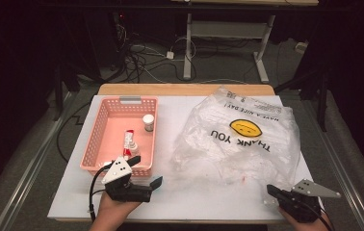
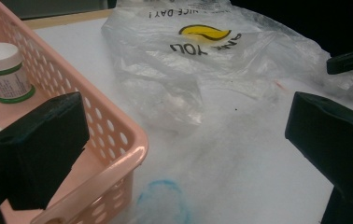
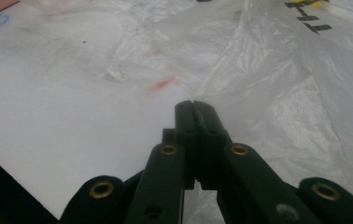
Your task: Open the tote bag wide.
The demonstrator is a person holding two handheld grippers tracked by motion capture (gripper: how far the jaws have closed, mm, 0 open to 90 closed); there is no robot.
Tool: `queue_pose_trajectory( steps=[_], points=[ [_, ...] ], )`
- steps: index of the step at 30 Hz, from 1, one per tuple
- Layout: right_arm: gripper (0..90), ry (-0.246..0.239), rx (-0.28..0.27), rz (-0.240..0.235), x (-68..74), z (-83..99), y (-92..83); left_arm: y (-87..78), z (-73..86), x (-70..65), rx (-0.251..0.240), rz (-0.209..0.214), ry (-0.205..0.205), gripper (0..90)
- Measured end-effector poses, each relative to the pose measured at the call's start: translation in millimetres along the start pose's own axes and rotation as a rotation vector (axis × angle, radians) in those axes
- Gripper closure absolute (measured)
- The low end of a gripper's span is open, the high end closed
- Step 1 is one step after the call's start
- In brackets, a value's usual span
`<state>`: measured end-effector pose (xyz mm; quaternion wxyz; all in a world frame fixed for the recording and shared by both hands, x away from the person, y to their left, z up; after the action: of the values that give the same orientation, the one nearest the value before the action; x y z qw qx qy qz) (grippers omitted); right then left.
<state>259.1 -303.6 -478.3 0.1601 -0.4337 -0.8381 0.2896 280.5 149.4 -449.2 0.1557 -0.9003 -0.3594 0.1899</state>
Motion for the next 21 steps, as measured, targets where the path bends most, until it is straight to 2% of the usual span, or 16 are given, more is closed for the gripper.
queue_pose_trajectory(
  steps=[3,7,11,14,15,16,18,21],
  points=[
    [90.0,-0.021,-0.003,-0.02,7.3,-3.6,5.5,-2.0,-0.6,2.3,-0.015,-0.013,-0.01,0.0],
    [90.0,-0.033,-0.02,-0.04,18.0,-13.3,13.4,-2.8,0.0,5.7,-0.021,-0.005,-0.035,0.0],
    [90.0,-0.064,-0.025,-0.059,31.7,-19.9,22.7,-3.3,-0.1,6.7,-0.031,-0.012,-0.033,0.0],
    [90.0,-0.087,-0.019,-0.083,45.0,-23.8,31.2,-3.0,-0.4,7.5,-0.028,-0.016,-0.03,0.0],
    [90.0,-0.098,-0.02,-0.102,55.7,-27.1,35.8,-2.9,-0.2,8.0,-0.022,-0.018,-0.031,0.0],
    [90.0,-0.098,-0.02,-0.102,55.7,-27.1,35.8,-2.7,0.0,8.6,-0.012,-0.024,-0.035,0.0],
    [90.0,-0.118,-0.028,-0.126,67.0,-31.0,39.5,-2.9,0.4,9.7,-0.009,-0.034,-0.04,0.0],
    [90.0,-0.149,-0.023,-0.182,86.2,-33.8,45.2,-3.8,-0.2,10.4,-0.009,-0.043,-0.047,0.0]
  ],
)
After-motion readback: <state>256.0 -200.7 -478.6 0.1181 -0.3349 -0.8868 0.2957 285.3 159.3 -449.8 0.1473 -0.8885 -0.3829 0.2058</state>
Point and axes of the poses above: each handheld gripper's, and its own axes: y roughly forward along the jaws, z roughly out of its underside, x roughly to its left, the point moved 3 cm from there along y, roughly forward along the jaws, and after that the axes turned 3 degrees about -y, right-handed, at the moved point
